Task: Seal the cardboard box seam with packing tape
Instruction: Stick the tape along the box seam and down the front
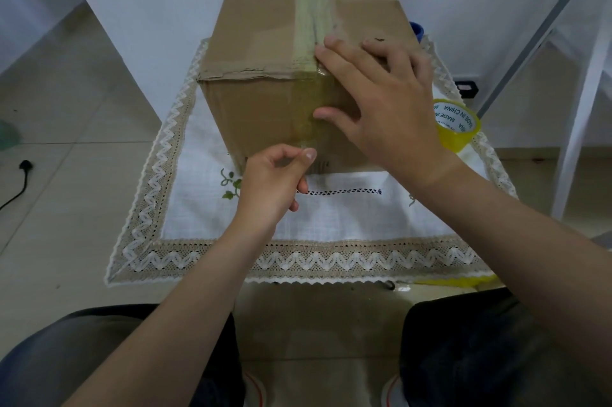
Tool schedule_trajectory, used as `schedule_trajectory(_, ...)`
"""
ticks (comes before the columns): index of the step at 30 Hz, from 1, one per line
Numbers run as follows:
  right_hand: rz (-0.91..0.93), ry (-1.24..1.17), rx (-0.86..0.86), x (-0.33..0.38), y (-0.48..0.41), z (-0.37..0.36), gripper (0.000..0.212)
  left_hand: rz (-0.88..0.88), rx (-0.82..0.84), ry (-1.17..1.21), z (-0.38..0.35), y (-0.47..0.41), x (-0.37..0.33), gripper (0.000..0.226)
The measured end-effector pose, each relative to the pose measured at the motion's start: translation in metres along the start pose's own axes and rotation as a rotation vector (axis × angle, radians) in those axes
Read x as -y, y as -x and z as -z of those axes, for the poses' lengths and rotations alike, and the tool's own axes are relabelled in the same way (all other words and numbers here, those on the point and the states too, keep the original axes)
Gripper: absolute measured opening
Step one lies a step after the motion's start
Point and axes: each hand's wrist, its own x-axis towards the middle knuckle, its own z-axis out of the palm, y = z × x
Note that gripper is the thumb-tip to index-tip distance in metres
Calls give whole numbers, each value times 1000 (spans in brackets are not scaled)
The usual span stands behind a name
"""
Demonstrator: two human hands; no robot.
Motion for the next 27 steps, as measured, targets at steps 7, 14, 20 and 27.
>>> schedule_trajectory(7, -103, -126, -139, 3, -4, -9, 43, -3, -4, -9, -1, -2, 2, 14)
schedule_trajectory(14, 0, 33, -90, 1, 13, -12, 66, 8, 2, 3, -3, -4, 5, 15)
schedule_trajectory(20, -118, -194, -108, -2, -5, 1, 34, 9, 7, 15, -2, -4, 4, 14)
schedule_trajectory(27, -54, 46, -42, 4, 14, -8, 62, 10, 1, 14, -3, -7, 6, 14)
